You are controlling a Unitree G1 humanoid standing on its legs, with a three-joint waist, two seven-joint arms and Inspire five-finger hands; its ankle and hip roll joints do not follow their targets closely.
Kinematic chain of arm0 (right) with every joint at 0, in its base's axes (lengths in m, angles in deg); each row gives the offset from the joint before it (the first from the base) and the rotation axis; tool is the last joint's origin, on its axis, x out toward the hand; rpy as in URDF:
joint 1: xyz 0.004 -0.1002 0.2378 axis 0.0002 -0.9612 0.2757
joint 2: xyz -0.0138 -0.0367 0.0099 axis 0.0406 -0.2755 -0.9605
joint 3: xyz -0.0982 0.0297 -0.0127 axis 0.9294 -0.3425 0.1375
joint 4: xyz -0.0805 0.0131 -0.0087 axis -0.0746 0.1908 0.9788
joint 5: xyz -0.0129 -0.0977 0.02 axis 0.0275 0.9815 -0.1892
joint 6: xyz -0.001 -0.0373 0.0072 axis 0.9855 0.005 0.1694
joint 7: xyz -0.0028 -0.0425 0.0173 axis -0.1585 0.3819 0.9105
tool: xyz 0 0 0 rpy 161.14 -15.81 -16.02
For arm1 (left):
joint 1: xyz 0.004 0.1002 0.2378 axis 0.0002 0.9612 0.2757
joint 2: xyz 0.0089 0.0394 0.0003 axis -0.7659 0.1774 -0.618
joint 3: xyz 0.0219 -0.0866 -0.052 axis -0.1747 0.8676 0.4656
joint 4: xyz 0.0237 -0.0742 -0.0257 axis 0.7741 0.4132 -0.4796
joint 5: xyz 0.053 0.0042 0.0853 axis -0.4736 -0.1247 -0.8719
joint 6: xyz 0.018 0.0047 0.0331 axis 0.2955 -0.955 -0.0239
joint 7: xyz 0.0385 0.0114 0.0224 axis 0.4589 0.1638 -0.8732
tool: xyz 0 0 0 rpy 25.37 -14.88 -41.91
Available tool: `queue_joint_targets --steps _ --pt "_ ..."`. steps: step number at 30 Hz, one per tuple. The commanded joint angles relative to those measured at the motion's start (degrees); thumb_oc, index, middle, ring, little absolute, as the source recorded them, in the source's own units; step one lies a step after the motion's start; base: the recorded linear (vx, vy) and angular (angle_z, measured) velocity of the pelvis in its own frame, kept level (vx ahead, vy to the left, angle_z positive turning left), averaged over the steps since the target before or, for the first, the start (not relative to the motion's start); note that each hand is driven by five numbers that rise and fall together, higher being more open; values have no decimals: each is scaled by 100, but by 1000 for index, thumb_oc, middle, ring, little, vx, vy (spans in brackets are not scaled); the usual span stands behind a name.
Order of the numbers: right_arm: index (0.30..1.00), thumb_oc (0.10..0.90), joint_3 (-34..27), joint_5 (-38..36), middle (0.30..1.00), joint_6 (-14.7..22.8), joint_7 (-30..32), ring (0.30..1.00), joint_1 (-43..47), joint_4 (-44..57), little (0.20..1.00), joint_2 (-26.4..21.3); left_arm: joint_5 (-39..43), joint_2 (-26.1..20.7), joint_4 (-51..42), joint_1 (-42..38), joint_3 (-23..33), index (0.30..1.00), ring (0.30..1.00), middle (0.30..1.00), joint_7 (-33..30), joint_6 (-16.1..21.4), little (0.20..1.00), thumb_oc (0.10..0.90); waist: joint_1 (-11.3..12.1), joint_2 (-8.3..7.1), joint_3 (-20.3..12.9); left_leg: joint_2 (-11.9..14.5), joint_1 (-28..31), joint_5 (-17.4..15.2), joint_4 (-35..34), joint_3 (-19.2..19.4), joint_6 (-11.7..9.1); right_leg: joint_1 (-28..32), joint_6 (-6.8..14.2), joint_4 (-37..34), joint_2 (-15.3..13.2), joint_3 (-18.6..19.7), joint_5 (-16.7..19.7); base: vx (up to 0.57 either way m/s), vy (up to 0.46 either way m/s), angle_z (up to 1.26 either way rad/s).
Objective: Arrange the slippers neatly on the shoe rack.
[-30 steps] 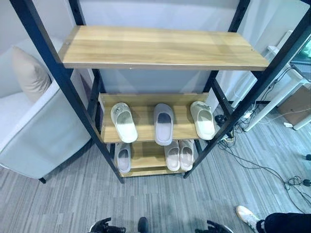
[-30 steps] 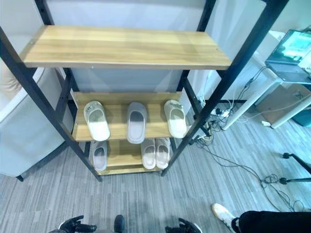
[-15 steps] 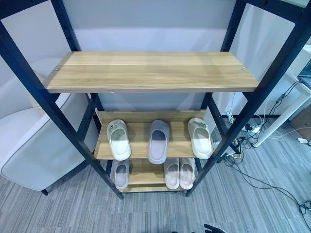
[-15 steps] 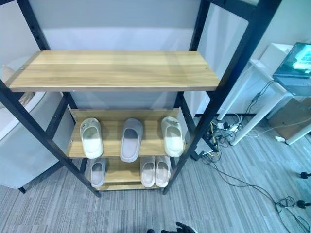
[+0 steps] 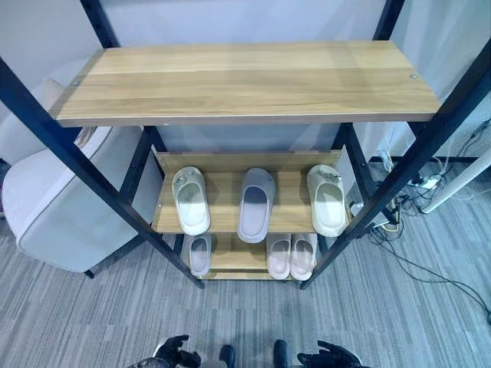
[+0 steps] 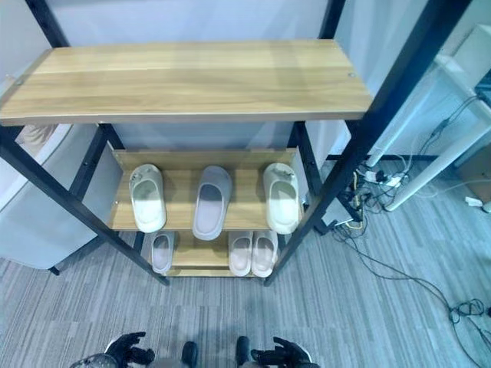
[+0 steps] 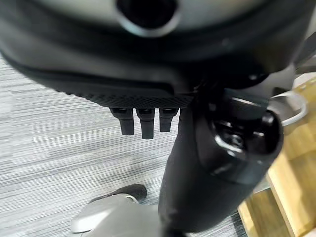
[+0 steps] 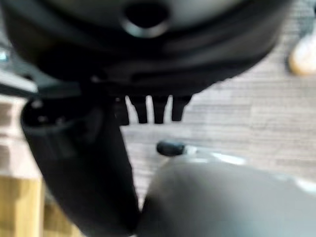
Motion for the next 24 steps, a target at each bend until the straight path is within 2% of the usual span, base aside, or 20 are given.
queue_joint_targets --steps 1,3,7,9,11,13,16,18,24 --pt "900 800 190 14 900 269 -42 900 10 547 900 -158 -125 191 217 106 -198 900 900 900 1 77 900 800 -6 -51 -62 459 -687 637 -314 -107 -79 422 578 629 39 -234 -1098 160 215 -9" --pt "900 800 224 -10 900 303 -81 900 36 855 900 -161 -160 188 236 157 -110 900 900 900 -7 61 900 800 -14 -34 -156 601 -516 673 -543 80 -80 512 650 563 -43 -164 -1116 190 261 -28" --pt "900 800 446 69 900 373 -177 900 9 1573 900 -164 -235 51 121 184 -46 900 900 900 -28 101 900 800 -8 -197 -273 409 -410 470 -429 254 35 454 836 637 -368 1 -996 167 254 -65" --pt "900 800 659 206 900 417 -215 900 41 2036 900 -165 -254 -87 -3 93 -34 900 900 900 -81 115 900 800 22 -296 -269 339 -379 311 -348 412 155 210 958 967 -493 115 -912 60 214 -51" --pt "900 800 964 498 900 406 -199 900 212 2425 900 -167 -175 -212 -160 -79 2 900 900 900 -184 124 900 800 9 -303 -136 333 -359 250 -322 532 260 -280 1093 1574 -551 194 -700 -60 195 -62" --pt "900 800 1205 628 900 436 -260 900 283 3145 900 -210 -223 -329 -248 -215 -17 900 900 900 -267 144 900 800 -44 -283 -64 353 -270 202 -382 647 321 -623 1108 1936 -560 150 -594 -23 205 -55" --pt "900 800 1519 662 900 435 -491 900 139 3956 900 -358 -279 -387 -279 -248 -47 900 900 900 -256 172 900 800 -146 -323 -72 259 -6 141 -518 796 360 -768 989 1552 -429 -102 -523 99 110 -27" --pt "900 800 1639 614 900 441 -638 900 15 4293 900 -450 -305 -374 -222 -230 -19 900 900 900 -253 185 900 800 -169 -354 -82 202 63 57 -478 848 376 -672 1009 1222 -435 -262 -489 83 38 -12" --pt "900 800 1939 810 900 411 -821 900 -144 4946 900 -677 -490 -192 -166 -98 -2 900 900 900 -274 146 900 800 -100 -351 -279 170 312 28 -750 909 350 -271 981 581 -389 -260 -407 70 -11 -3"
